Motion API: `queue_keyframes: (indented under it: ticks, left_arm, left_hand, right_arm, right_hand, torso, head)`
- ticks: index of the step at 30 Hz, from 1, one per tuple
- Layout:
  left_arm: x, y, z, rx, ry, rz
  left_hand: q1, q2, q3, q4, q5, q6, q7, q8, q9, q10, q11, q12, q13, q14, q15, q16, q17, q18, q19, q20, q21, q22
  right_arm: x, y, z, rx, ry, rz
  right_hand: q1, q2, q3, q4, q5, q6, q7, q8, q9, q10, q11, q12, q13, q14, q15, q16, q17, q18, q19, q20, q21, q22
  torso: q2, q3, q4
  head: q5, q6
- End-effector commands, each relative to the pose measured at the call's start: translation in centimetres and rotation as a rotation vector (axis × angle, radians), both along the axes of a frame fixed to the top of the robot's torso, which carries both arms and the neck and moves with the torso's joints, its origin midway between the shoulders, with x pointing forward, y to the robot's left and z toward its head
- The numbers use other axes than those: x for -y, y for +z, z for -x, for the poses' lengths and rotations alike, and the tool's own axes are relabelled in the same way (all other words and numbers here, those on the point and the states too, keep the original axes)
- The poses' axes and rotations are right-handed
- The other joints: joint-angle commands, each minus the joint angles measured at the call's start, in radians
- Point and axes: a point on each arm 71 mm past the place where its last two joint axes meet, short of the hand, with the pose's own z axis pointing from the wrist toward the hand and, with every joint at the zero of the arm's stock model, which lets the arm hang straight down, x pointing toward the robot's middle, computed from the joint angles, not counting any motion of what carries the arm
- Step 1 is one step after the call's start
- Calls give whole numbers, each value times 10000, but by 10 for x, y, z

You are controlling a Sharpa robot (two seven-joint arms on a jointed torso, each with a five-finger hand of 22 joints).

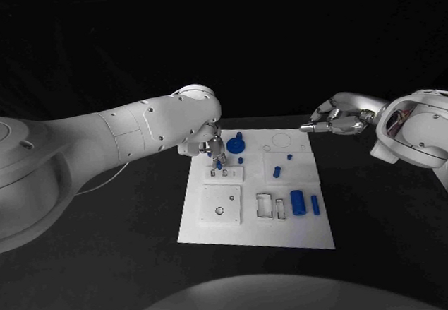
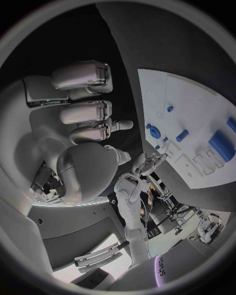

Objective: Assemble the parts on the task board

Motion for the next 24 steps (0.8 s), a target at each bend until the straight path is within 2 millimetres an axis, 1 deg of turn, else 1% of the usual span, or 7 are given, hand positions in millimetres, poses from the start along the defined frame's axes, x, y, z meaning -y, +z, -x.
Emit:
queue_keyframes:
  ticks: [1, 13, 24]
  left_arm:
    - [-2, 0, -1, 56, 153, -154]
    - [2, -2, 0, -93, 262, 48]
    - [4, -5, 2, -53, 486, 381]
  left_hand:
    - [-125, -19, 68, 13, -45, 51, 0, -55, 21, 1026, -3, 30, 2631, 1087, -22, 25, 2630, -151, 1077, -76, 24, 2635]
    - [-199, 0, 171, 64, -29, 62, 1, -89, 34, 1026, -5, 30, 2631, 1087, -26, 25, 2630, -151, 1077, -82, 24, 2635]
    - [-221, -23, 298, 53, 31, 38, 4, -142, 47, 1026, -3, 30, 2631, 1087, -26, 25, 2630, -151, 1077, -84, 24, 2635]
  right_arm:
    - [-1, -3, 1, -219, 73, 142]
    - [-3, -4, 1, -294, 111, 172]
    - [-1, -5, 0, -310, 65, 189]
  right_hand:
    - [131, 7, -61, 3, 49, 21, -7, -44, 4, 1075, 35, 38, 2632, 1042, 58, 34, 2634, 1, 615, 74, -56, 2448]
    - [180, 32, -58, 1, 69, 20, -13, -61, 1, 1075, 28, 38, 2632, 1042, 53, 34, 2634, 4, 603, 70, -67, 2443]
    - [256, 51, -57, -9, 92, 15, -18, -85, -4, 1075, 19, 38, 2632, 1042, 46, 34, 2634, 10, 584, 64, -85, 2435]
  torso:
    - [2, -4, -1]
    - [3, -1, -8]
    - [-12, -2, -5]
  head:
    - [48, 0]
    - [115, 0]
    - [136, 0]
